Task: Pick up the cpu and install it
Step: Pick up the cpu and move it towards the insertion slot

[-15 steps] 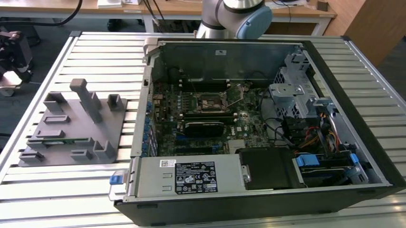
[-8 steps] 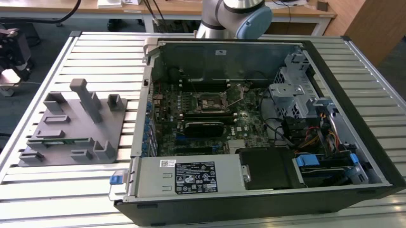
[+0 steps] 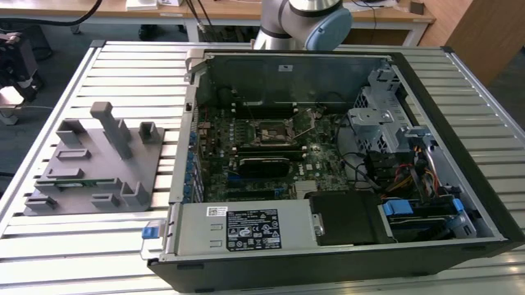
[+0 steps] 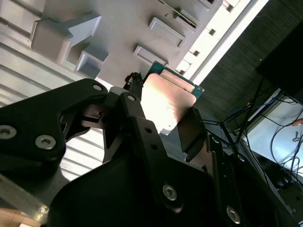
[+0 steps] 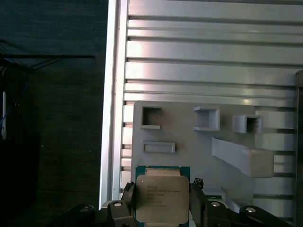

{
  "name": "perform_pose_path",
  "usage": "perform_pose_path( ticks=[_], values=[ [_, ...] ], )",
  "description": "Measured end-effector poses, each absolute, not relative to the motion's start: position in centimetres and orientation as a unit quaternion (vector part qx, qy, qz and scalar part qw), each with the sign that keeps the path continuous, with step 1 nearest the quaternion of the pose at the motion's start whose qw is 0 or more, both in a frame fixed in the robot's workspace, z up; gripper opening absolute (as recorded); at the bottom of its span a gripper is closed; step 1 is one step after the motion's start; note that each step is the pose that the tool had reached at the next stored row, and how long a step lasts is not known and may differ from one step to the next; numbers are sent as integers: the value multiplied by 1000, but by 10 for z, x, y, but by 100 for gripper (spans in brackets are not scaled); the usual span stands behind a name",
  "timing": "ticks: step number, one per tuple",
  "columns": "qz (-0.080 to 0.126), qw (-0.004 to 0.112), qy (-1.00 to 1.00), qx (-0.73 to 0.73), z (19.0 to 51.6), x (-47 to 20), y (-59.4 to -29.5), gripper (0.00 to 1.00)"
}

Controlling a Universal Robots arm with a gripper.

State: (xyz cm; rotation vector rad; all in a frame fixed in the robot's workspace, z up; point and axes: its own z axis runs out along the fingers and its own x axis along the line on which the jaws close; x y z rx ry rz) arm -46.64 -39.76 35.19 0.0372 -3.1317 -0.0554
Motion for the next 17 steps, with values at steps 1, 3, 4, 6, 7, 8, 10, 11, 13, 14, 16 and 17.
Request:
perform_pose_path(
  ticks=[1,3,4,6,7,8,10,11,13,14,16,17],
  values=[
    [-18,5,-1000,12,353,-466,-398,54],
    [-18,5,-1000,12,354,-466,-398,54],
    [-18,5,-1000,12,355,-466,-398,54],
    [-18,5,-1000,12,356,-466,-398,54],
    [-18,5,-1000,12,357,-466,-398,54],
    [-18,5,-1000,12,357,-466,-398,54],
    [-18,5,-1000,12,359,-466,-397,54],
    [-18,5,-1000,12,360,-466,-397,54],
    [-18,5,-1000,12,361,-466,-397,54],
    [-18,5,-1000,12,362,-466,-397,54],
    [-18,5,-1000,12,364,-466,-397,54],
    [-18,5,-1000,12,365,-466,-397,54]
  ],
)
